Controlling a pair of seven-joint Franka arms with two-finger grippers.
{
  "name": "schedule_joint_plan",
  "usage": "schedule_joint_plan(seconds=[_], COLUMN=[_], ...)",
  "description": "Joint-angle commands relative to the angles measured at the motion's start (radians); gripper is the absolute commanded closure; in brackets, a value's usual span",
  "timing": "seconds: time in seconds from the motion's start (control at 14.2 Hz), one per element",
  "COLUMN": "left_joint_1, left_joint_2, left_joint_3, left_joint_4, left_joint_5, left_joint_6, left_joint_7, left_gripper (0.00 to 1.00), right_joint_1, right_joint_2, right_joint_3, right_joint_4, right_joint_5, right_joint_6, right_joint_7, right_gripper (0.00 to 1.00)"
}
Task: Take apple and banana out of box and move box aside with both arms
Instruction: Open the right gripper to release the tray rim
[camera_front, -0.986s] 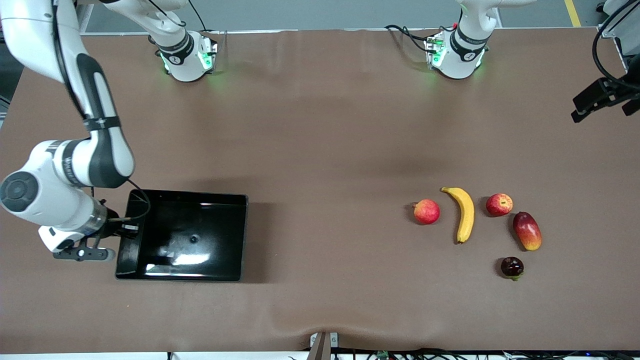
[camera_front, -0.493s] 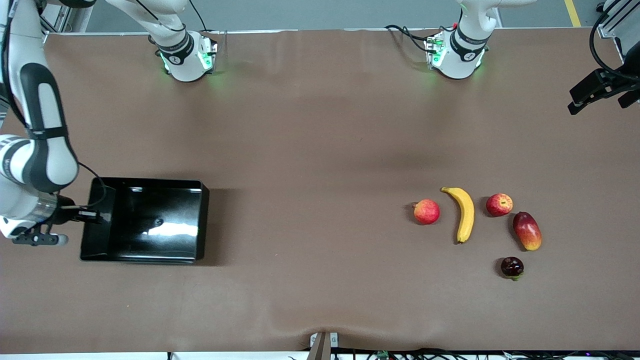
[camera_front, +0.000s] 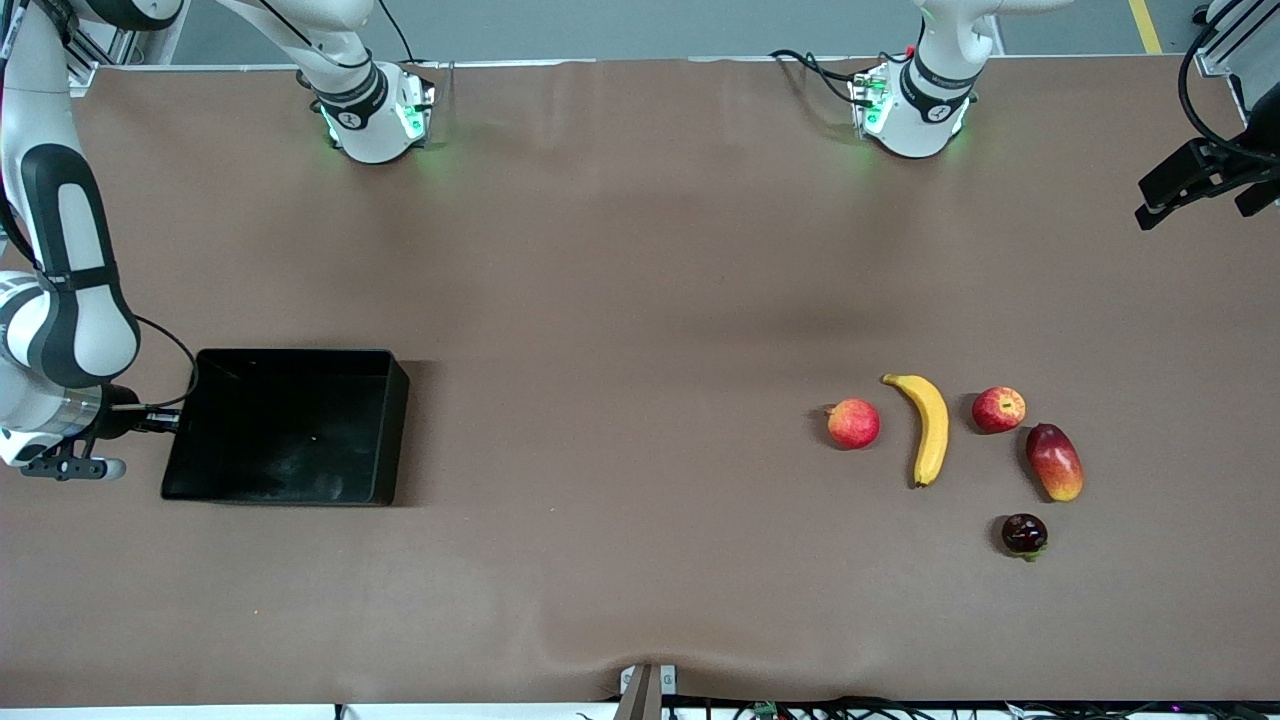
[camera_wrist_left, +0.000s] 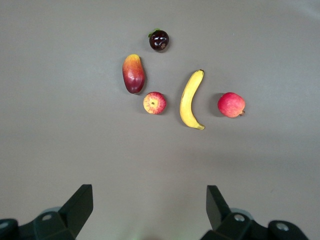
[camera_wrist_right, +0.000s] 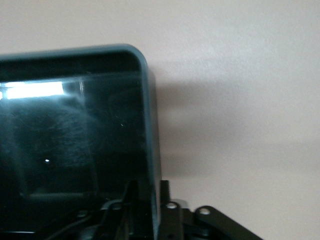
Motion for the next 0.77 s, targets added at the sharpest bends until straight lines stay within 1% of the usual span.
schedule_joint_plan(seconds=[0.0, 0.14, 0.35, 0.42, 0.56, 0.7], left_joint_1=[-0.002, -0.002, -0.001, -0.002, -0.002, -0.002], left_joint_2=[-0.017, -0.015, -0.009, -0.011, -0.011, -0.011], left_joint_3=[0.007, 0.007, 0.007, 0.007, 0.007, 0.007], left_joint_4=[-0.013, -0.012, -0.01, -0.01, -0.009, -0.009], left_joint_5=[-0.019, -0.019, -0.019, -0.019, -0.019, -0.019], left_joint_6=[0.004, 0.006, 0.006, 0.006, 0.006, 0.006], left_joint_7=[0.007, 0.007, 0.009, 0.009, 0.009, 0.009], left_gripper=[0.0, 0.0, 0.0, 0.0, 0.0, 0.0], right_joint_1=[0.02, 0.071, 0.163, 0.187, 0.218, 0.218], right_joint_2=[-0.059, -0.102, -0.193, -0.222, -0.285, -0.341], right_joint_3=[0.016, 0.012, 0.016, 0.016, 0.016, 0.018], right_joint_4=[0.035, 0.069, 0.072, 0.072, 0.07, 0.073], right_joint_5=[0.011, 0.003, -0.067, -0.072, -0.072, -0.07], right_joint_6=[-0.083, -0.166, -0.252, -0.286, -0.338, -0.389], right_joint_7=[0.0, 0.071, 0.237, 0.278, 0.296, 0.299], right_gripper=[0.0, 0.0, 0.0, 0.0, 0.0, 0.0])
